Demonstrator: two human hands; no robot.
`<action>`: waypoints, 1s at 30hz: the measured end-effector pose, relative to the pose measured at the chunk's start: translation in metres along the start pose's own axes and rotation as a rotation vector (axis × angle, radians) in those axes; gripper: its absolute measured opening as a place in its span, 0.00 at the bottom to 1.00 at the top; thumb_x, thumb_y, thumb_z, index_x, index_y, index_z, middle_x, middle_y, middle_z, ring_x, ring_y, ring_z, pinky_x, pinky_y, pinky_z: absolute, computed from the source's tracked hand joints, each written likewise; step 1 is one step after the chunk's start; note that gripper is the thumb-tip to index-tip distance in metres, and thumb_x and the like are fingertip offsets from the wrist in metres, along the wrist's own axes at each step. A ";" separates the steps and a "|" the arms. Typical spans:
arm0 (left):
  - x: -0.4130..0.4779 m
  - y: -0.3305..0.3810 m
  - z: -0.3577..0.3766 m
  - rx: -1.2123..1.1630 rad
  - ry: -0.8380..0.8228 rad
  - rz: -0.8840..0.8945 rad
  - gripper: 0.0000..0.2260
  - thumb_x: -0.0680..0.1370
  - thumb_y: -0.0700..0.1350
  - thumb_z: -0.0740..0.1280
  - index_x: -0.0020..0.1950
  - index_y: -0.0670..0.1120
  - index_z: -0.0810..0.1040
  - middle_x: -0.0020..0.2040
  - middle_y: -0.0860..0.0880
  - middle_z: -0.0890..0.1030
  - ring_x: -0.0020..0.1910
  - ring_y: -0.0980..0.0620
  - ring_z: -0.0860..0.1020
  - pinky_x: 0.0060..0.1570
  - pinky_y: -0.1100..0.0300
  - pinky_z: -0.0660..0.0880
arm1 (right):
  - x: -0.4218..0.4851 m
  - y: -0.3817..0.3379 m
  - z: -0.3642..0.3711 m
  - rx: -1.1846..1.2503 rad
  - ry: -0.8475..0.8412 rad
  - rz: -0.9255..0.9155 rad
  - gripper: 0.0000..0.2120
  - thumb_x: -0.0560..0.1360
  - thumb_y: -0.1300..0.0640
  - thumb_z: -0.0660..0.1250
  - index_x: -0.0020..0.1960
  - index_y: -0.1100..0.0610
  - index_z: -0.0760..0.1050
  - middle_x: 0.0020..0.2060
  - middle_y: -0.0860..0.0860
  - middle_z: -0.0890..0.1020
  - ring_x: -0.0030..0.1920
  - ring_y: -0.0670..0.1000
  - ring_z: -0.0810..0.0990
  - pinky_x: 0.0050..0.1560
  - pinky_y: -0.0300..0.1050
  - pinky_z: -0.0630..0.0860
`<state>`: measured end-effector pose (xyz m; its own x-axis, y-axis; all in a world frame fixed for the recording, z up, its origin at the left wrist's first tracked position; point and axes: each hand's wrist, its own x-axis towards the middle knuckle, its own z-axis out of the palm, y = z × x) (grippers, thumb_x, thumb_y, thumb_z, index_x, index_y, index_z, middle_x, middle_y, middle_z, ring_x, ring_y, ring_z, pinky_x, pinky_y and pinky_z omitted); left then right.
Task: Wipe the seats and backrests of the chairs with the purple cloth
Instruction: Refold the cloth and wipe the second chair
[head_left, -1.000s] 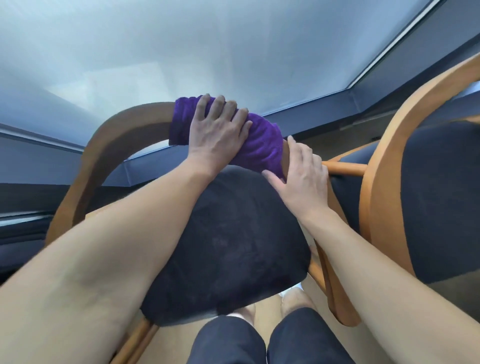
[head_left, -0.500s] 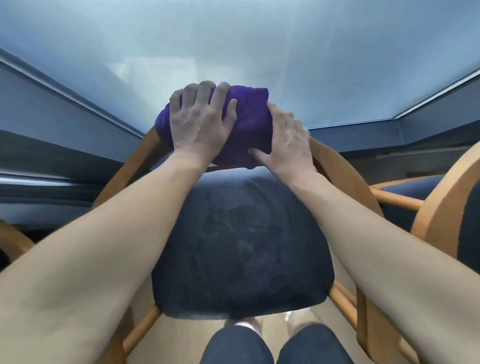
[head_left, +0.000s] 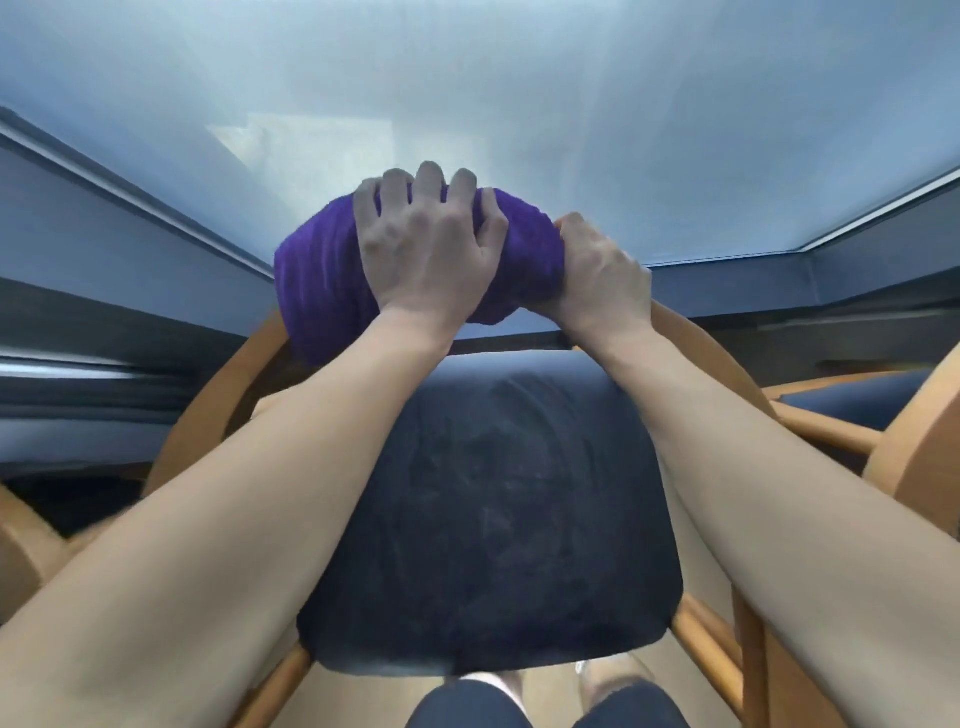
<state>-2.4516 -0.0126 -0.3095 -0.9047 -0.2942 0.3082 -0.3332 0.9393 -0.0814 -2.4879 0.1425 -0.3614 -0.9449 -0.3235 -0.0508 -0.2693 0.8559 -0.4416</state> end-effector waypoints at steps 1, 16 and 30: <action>0.001 0.010 0.001 0.004 0.024 0.037 0.16 0.80 0.52 0.57 0.44 0.46 0.82 0.41 0.46 0.81 0.42 0.41 0.78 0.54 0.48 0.73 | 0.000 0.001 0.003 -0.008 0.031 -0.002 0.29 0.64 0.34 0.74 0.55 0.53 0.71 0.46 0.50 0.80 0.44 0.60 0.81 0.38 0.46 0.66; -0.003 0.044 0.016 -0.132 0.075 0.231 0.17 0.79 0.53 0.57 0.41 0.46 0.81 0.38 0.46 0.80 0.42 0.42 0.77 0.54 0.49 0.71 | -0.009 0.021 0.006 -0.089 0.071 0.074 0.29 0.65 0.35 0.72 0.56 0.54 0.74 0.39 0.54 0.84 0.42 0.63 0.83 0.39 0.46 0.66; -0.009 -0.052 0.016 -0.208 0.055 -0.141 0.19 0.80 0.55 0.54 0.55 0.47 0.80 0.48 0.45 0.81 0.47 0.40 0.77 0.49 0.49 0.69 | -0.009 0.019 0.001 -0.076 0.014 0.058 0.32 0.63 0.30 0.73 0.46 0.50 0.60 0.39 0.52 0.80 0.41 0.61 0.81 0.39 0.47 0.63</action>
<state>-2.4304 -0.0612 -0.3236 -0.8355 -0.4199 0.3544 -0.3878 0.9076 0.1609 -2.4840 0.1616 -0.3706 -0.9617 -0.2669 -0.0616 -0.2265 0.9014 -0.3689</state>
